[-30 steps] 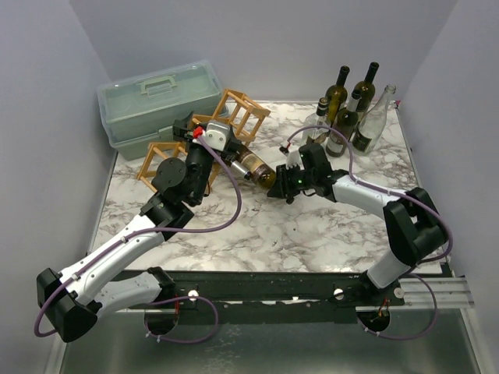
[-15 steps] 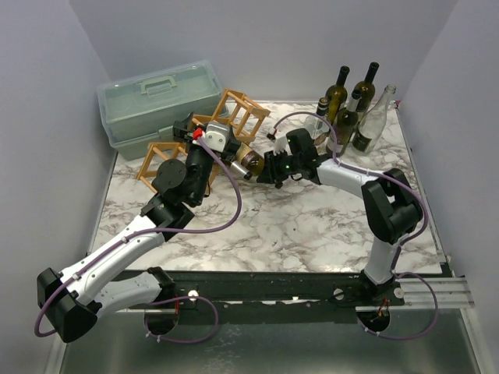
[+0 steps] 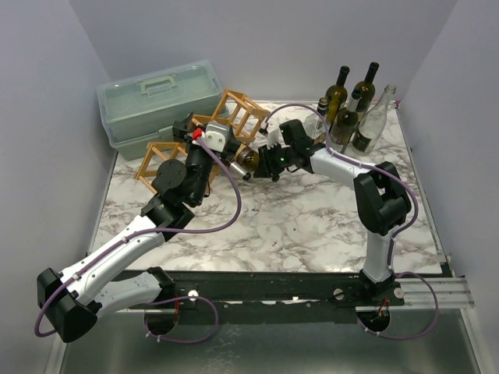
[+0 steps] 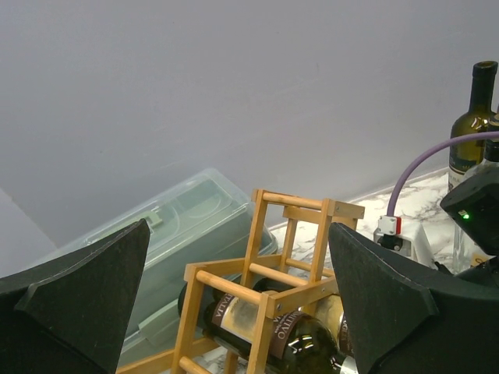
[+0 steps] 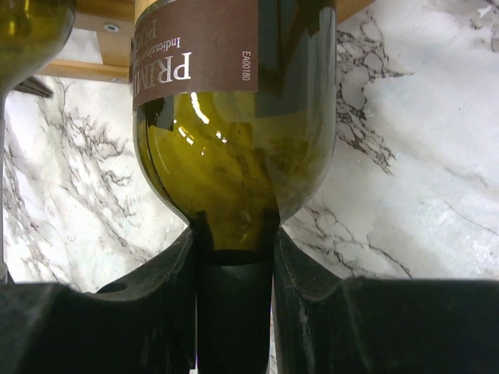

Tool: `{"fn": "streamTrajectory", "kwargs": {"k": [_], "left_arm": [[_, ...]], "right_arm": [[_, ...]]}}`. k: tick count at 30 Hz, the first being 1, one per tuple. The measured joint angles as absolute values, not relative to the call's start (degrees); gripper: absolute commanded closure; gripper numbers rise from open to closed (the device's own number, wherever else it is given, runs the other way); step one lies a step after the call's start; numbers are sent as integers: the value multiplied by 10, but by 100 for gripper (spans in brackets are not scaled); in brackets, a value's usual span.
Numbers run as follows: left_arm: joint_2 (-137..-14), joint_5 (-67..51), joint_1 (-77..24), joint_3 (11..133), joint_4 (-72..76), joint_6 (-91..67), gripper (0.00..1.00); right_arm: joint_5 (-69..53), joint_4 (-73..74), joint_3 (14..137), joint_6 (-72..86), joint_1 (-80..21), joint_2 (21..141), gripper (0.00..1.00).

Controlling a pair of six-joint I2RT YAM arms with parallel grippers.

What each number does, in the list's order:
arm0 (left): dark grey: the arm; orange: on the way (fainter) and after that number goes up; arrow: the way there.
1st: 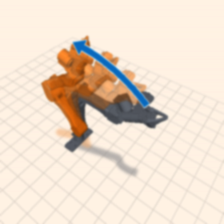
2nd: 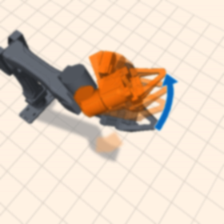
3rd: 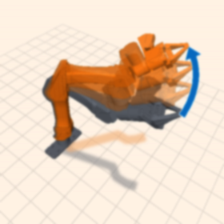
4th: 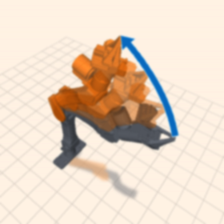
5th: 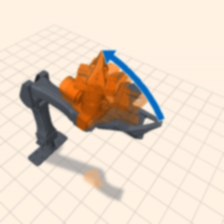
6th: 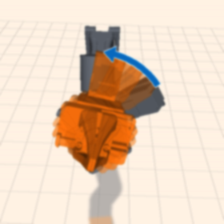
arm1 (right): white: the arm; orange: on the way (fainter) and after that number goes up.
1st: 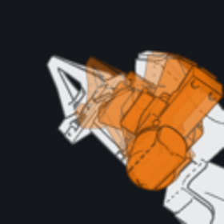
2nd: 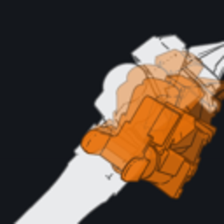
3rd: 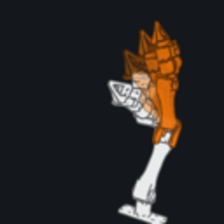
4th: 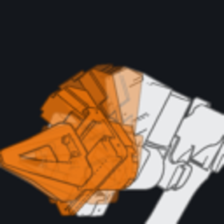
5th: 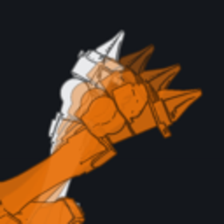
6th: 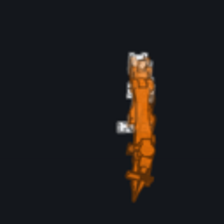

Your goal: Put the wine bottle on the wine rack

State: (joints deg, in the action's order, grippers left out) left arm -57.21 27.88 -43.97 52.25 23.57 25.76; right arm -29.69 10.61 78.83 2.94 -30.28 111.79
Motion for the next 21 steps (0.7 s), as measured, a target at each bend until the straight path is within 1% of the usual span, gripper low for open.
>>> {"fn": "streamTrajectory", "kwargs": {"k": [8,11,13,15,17,21], "left_arm": [[-572,279,-440,520,239,257,2],[-572,279,-440,520,240,257,2],[-572,279,-440,520,240,257,2],[-572,279,-440,519,240,256,2],[-572,279,-440,519,240,256,2],[-572,279,-440,519,240,255,2]], "right_arm": [[-303,93,808,46,-303,1140,99],[-306,79,809,56,-304,1145,96],[-308,72,813,62,-305,1152,91],[-308,63,816,66,-306,1159,83],[-308,54,816,70,-308,1164,79],[-307,35,816,77,-310,1174,56]]}}
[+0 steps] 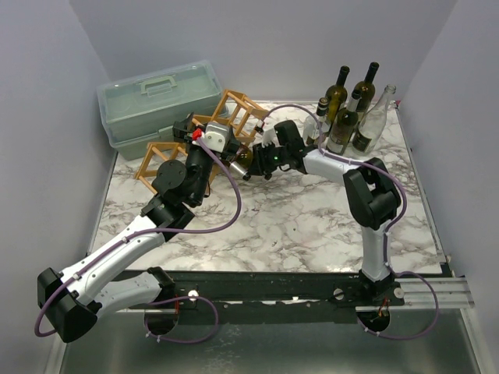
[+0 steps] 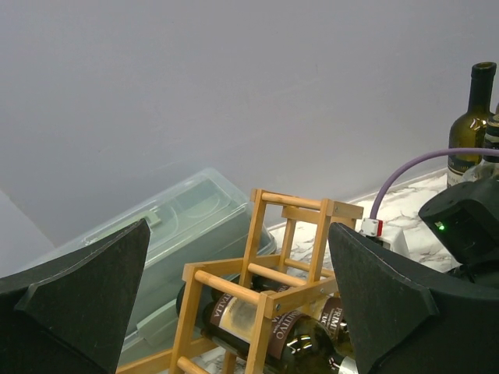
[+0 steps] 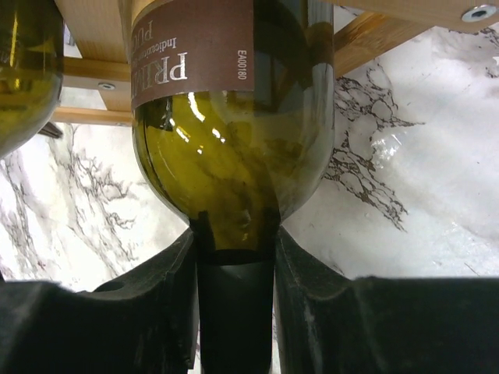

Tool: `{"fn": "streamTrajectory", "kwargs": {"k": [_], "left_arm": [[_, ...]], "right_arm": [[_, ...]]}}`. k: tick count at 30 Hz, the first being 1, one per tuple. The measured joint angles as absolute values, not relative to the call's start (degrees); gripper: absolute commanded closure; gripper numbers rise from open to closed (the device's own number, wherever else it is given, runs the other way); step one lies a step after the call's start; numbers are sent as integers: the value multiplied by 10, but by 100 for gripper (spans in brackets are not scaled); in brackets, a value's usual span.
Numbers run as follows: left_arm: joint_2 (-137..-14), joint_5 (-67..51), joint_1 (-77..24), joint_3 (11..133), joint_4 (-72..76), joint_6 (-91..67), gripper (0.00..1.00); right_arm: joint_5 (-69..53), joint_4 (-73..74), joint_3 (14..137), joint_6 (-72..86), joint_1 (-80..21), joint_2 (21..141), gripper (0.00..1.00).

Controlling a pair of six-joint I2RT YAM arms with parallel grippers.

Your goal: Put the wine bottle on the wine rack

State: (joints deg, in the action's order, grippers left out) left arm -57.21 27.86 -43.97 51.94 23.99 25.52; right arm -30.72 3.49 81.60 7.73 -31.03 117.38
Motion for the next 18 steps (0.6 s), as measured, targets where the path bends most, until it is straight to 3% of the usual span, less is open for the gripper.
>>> {"fn": "streamTrajectory", "kwargs": {"k": [6,18], "left_arm": [[-572,279,-440,519,240,255,2],[-572,279,-440,519,240,253,2]], "right_arm": [[-294,-32,798,92,-312,1169,36],[-225,-41,700,101,-314,1074,30]]}}
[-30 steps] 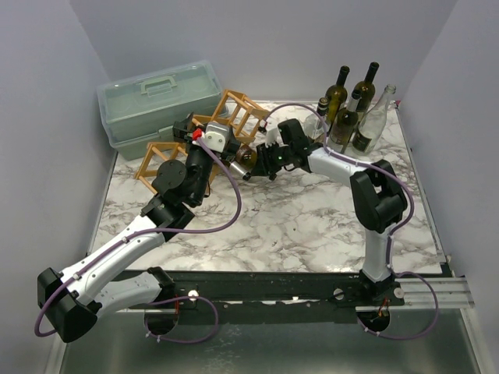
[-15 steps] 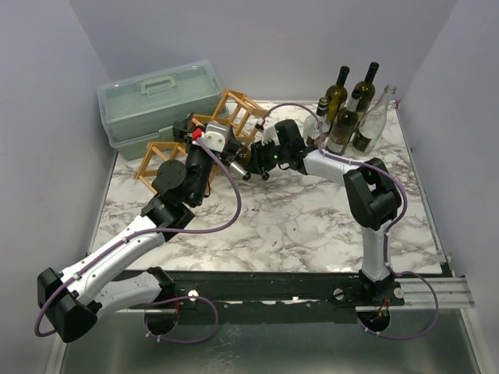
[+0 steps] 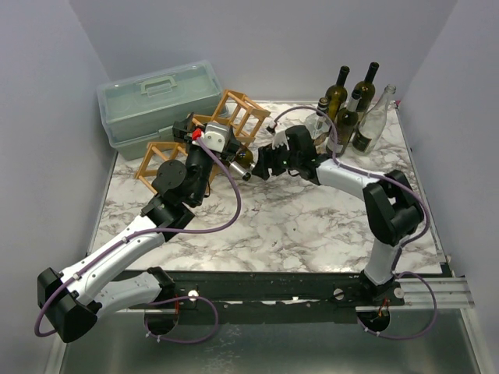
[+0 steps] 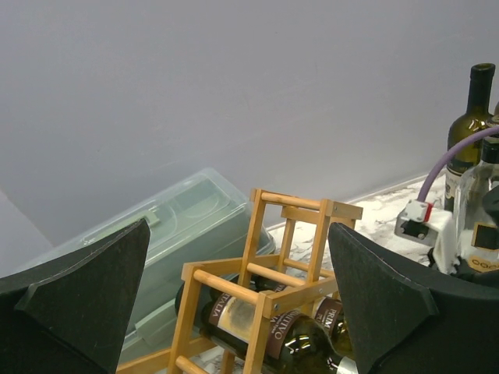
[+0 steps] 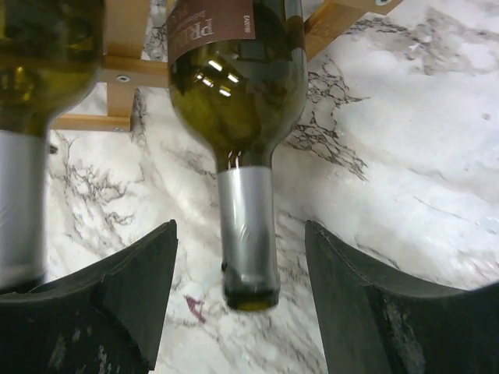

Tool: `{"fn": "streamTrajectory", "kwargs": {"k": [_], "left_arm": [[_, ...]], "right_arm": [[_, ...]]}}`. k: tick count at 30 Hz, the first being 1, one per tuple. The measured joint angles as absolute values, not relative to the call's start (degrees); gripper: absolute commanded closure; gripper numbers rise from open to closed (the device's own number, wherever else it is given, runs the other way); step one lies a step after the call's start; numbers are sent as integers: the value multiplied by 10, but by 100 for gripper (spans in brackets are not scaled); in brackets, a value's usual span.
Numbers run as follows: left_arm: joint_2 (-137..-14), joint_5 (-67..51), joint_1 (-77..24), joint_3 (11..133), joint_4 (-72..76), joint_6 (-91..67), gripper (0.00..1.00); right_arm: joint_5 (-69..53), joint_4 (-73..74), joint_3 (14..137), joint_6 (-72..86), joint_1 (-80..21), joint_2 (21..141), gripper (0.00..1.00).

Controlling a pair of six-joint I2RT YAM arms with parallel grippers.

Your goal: Put the wine bottle on the wine rack

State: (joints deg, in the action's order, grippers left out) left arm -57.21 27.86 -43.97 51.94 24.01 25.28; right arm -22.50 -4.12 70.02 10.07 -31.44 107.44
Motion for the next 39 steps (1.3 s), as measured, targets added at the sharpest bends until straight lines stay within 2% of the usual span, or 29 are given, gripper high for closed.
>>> {"fn": "streamTrajectory", "kwargs": {"k": [10,16,22,32,39], "left_arm": [[-572,280,-440,519,240,232,1],[-570,300,-440,520,239,200,1],[-569,307,-440,549,197,170,1],[-577,290,-440,574,138,152,1],[-581,271,-440,584,109,148,1]], "right_arm": [[-103,66,681,105,-305,925,30],[5,127,696,110,-295,847,21],[109,167,770,125,-262,809,14],[153,208,852,163,-106,807,12],[129,244,936,171,-69,885,13]]}}
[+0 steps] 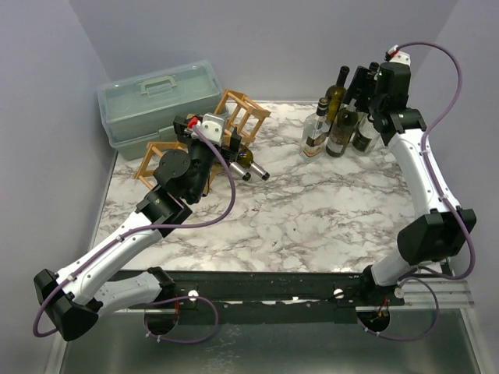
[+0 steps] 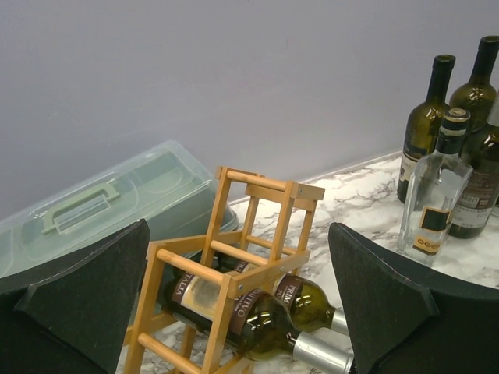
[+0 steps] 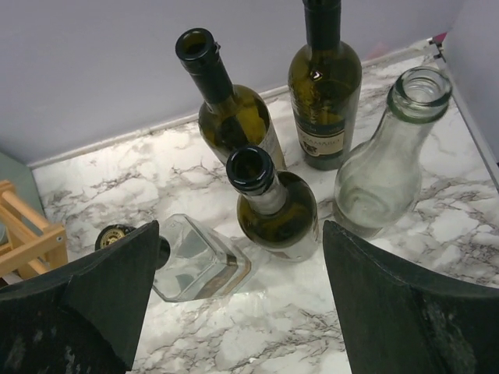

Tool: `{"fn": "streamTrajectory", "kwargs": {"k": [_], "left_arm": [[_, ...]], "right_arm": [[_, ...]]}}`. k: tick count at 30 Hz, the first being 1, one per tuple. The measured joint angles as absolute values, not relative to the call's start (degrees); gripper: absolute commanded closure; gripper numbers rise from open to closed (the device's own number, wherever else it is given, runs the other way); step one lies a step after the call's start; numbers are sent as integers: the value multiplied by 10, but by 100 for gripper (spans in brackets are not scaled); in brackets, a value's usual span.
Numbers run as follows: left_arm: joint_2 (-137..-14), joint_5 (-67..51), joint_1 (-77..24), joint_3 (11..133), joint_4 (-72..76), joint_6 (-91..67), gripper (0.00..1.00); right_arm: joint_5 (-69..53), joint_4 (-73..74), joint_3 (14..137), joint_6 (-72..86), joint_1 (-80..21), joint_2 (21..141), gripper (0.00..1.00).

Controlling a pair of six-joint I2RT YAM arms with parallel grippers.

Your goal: Put the wine bottle on the wine rack

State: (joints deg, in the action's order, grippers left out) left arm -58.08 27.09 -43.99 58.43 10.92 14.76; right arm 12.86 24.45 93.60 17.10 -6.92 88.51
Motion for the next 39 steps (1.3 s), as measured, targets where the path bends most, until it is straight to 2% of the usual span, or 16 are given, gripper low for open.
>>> {"fn": "streamTrajectory", "kwargs": {"k": [9,16,25,31,35,39], "left_arm": [[-581,253,-440,584,112,153,1],[-580,253,-440,576,132,158,1],[-574,247,-440,557,142,180,2],[-573,246,-440,557,150,189,2],[-571,244,-440,555,153,191,2],[-570,241,-440,554,153,192,2]], "right_arm": [[113,303,1037,162,-64,1009,17],[114,312,1068,143,-64,1062,20],[142,296,1061,140,-64,1100,38],[163,267,1044,139,-64,1100,54],[176,242,1030,130,-64,1098,79],[187,232,1011,124,-63,1083,97]]}}
